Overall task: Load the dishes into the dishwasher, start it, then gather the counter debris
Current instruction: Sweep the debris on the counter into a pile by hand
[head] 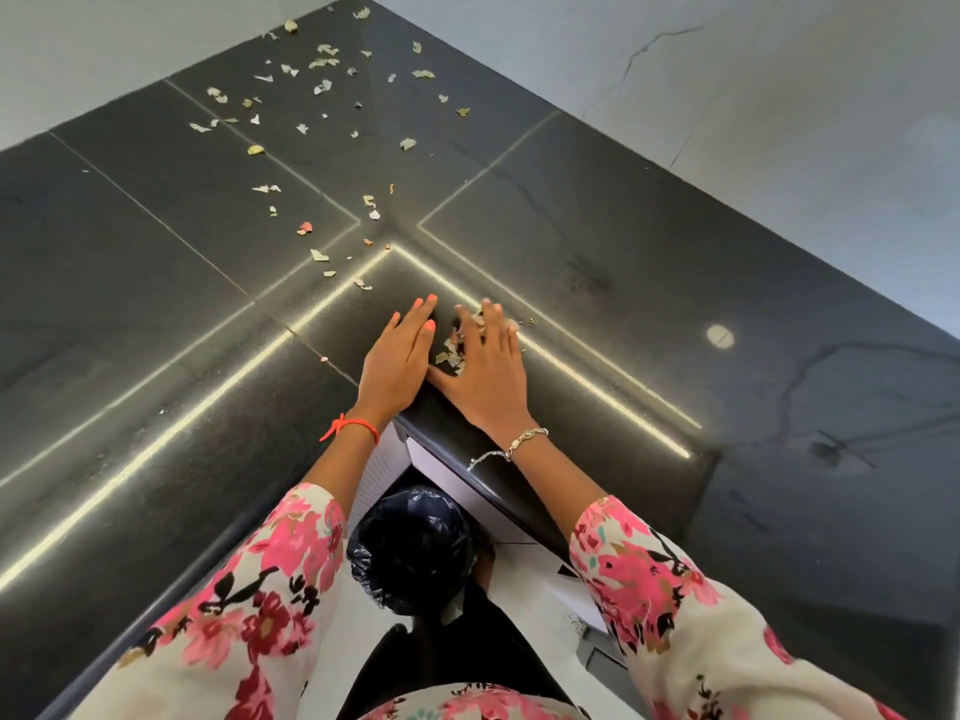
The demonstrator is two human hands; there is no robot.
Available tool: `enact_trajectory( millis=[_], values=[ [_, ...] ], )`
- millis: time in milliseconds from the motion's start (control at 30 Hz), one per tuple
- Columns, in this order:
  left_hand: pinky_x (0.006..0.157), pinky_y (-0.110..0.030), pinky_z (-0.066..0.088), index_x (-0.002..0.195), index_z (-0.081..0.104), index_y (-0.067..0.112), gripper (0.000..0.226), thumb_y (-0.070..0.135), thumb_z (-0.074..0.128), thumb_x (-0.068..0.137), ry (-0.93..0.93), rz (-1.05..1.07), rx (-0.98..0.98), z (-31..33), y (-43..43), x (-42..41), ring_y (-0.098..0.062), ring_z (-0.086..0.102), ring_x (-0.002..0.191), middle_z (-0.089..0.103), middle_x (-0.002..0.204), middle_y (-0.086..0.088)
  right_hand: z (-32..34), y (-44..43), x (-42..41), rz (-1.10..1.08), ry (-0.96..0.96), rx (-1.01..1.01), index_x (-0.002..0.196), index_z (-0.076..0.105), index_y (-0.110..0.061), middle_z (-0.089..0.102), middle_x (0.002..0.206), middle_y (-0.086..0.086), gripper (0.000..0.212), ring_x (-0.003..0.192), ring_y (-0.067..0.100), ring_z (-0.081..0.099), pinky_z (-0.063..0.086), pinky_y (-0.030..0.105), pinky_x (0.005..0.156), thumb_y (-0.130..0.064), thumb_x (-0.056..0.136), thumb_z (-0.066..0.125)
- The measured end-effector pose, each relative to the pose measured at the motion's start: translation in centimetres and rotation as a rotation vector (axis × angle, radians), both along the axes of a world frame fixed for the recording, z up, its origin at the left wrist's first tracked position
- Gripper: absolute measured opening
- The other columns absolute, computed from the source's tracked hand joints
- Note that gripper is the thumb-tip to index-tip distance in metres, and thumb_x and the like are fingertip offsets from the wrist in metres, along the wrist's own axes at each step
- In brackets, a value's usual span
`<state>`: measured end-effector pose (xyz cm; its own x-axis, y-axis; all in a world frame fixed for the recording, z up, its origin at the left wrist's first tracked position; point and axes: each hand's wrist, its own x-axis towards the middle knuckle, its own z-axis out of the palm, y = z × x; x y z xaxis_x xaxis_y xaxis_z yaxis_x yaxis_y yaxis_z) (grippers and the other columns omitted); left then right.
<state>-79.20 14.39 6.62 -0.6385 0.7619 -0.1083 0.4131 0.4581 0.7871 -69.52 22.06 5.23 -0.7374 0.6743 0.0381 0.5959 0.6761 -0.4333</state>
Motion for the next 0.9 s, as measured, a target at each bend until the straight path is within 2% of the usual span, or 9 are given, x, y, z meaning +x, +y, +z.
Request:
enact_trajectory(
  millis=[100, 200, 267, 400, 500, 600, 700, 767, 900],
  values=[
    [0.116, -0.029, 0.014, 0.139, 0.041, 0.023, 0.041, 0.032, 0.029, 0.100, -0.146, 0.032, 0.124, -0.6, 0.1, -0.6, -0.014, 0.024, 0.141, 0.036, 0.148, 0.002, -0.3, -0.8, 0.2, 0.129, 0.088, 0.008, 0.136, 0.043, -0.011, 0.029, 0.149, 0.015, 0.050, 0.143, 0.027, 0.018, 0.013, 0.042, 0.118, -0.036, 0.094, 0.048],
    [0.112, -0.024, 0.027, 0.132, 0.049, 0.009, 0.038, 0.019, 0.031, 0.101, -0.329, 0.118, 0.297, 0.1, 0.4, -0.8, -0.009, 0.043, 0.128, 0.051, 0.136, -0.004, -0.2, -1.0, 0.5, 0.147, 0.223, -0.036, 0.122, 0.056, 0.001, 0.046, 0.136, 0.020, 0.030, 0.134, 0.032, 0.036, 0.026, 0.034, 0.114, -0.008, 0.095, 0.048],
    [0.104, -0.018, 0.035, 0.129, 0.051, 0.005, 0.036, 0.016, 0.031, 0.101, -0.434, 0.201, 0.376, 0.4, 0.5, -0.8, -0.009, 0.050, 0.121, 0.057, 0.129, -0.007, -0.2, -0.7, 0.6, 0.124, 0.276, -0.022, 0.110, 0.062, 0.005, 0.056, 0.121, 0.021, 0.024, 0.120, 0.034, 0.050, 0.031, 0.024, 0.104, 0.001, 0.090, 0.049],
    [0.094, -0.012, 0.043, 0.124, 0.053, 0.000, 0.036, 0.018, 0.031, 0.101, -0.562, 0.338, 0.506, 0.6, 0.7, -0.3, -0.012, 0.055, 0.114, 0.061, 0.119, -0.010, 0.3, 0.8, 0.6, 0.042, 0.378, -0.023, 0.099, 0.066, 0.006, 0.063, 0.101, 0.019, 0.025, 0.095, 0.030, 0.061, 0.039, 0.020, 0.087, 0.013, 0.081, 0.050],
    [0.101, -0.021, 0.040, 0.119, 0.055, 0.002, 0.036, 0.022, 0.030, 0.101, -0.725, 0.420, 0.590, 1.2, 1.1, 0.4, -0.016, 0.056, 0.115, 0.062, 0.118, -0.013, 1.7, 2.0, 0.7, -0.096, 0.530, -0.180, 0.094, 0.070, 0.002, 0.066, 0.094, 0.014, 0.019, 0.086, 0.014, 0.059, 0.038, 0.003, 0.080, 0.008, 0.085, 0.055],
    [0.105, -0.027, 0.037, 0.113, 0.057, 0.007, 0.036, 0.026, 0.030, 0.101, -0.891, 0.493, 0.627, 1.7, 1.5, 1.3, -0.017, 0.057, 0.115, 0.064, 0.114, -0.009, 2.6, 3.0, 0.7, -0.268, 0.602, -0.415, 0.096, 0.071, -0.001, 0.067, 0.088, 0.003, 0.016, 0.076, -0.007, 0.057, 0.038, 0.001, 0.074, 0.000, 0.086, 0.059],
    [0.106, -0.030, 0.036, 0.108, 0.058, 0.011, 0.035, 0.029, 0.029, 0.100, -1.063, 0.537, 0.683, 1.9, 1.8, 2.1, -0.019, 0.056, 0.117, 0.063, 0.114, -0.009, 3.3, 3.3, 0.7, -0.353, 0.669, -0.631, 0.099, 0.070, -0.001, 0.067, 0.084, -0.001, 0.016, 0.071, -0.005, 0.059, 0.043, 0.009, 0.070, -0.002, 0.086, 0.059],
    [0.104, -0.032, 0.038, 0.108, 0.058, 0.010, 0.036, 0.029, 0.028, 0.100, -1.237, 0.545, 0.743, 1.9, 2.1, 2.4, -0.021, 0.056, 0.115, 0.062, 0.113, -0.009, 4.3, 2.6, 0.3, -0.315, 0.698, -0.704, 0.096, 0.070, -0.004, 0.066, 0.082, -0.005, 0.015, 0.071, -0.007, 0.060, 0.044, 0.007, 0.068, -0.001, 0.086, 0.059],
    [0.093, -0.032, 0.043, 0.103, 0.058, 0.006, 0.039, 0.027, 0.026, 0.099, -1.580, 0.520, 0.818, 2.2, 2.8, 3.1, -0.023, 0.058, 0.099, 0.061, 0.104, -0.013, 5.6, -0.1, -1.1, -0.229, 0.724, -0.782, 0.093, 0.070, -0.007, 0.068, 0.090, 0.001, 0.017, 0.086, 0.007, 0.062, 0.046, 0.009, 0.076, 0.000, 0.086, 0.057]
  ],
)
